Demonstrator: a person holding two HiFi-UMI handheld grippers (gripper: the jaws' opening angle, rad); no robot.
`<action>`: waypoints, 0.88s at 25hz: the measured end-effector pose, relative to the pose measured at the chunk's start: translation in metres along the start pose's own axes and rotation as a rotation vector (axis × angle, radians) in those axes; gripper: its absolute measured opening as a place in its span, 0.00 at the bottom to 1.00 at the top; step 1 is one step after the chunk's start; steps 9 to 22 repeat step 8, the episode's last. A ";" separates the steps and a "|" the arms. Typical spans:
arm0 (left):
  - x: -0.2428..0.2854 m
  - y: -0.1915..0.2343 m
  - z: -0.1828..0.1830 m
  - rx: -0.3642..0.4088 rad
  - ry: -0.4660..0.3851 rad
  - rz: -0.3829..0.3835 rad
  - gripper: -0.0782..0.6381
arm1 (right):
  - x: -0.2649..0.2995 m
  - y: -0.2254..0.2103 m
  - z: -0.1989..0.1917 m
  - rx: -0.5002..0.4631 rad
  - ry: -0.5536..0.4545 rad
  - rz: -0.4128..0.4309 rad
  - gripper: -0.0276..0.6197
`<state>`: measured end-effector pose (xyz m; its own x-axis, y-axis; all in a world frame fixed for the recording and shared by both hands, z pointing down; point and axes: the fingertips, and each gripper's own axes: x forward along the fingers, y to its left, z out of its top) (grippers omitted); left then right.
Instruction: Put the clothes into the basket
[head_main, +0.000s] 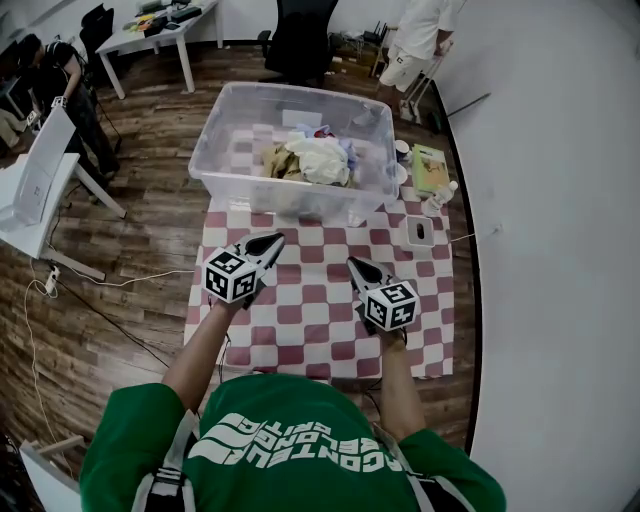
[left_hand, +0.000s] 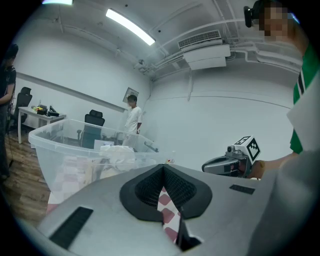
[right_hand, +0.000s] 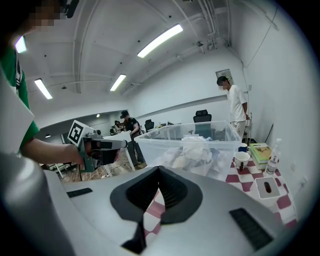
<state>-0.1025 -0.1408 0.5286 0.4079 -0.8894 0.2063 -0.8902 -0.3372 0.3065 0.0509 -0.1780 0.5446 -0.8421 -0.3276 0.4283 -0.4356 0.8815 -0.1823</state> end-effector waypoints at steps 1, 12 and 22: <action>0.000 0.000 0.000 -0.001 0.000 0.001 0.11 | 0.000 0.000 0.000 0.000 0.000 0.000 0.05; -0.003 0.003 -0.007 -0.017 0.001 0.009 0.11 | 0.003 0.003 -0.005 0.009 0.003 0.000 0.05; -0.003 0.003 -0.007 -0.017 0.001 0.009 0.11 | 0.003 0.003 -0.005 0.009 0.003 0.000 0.05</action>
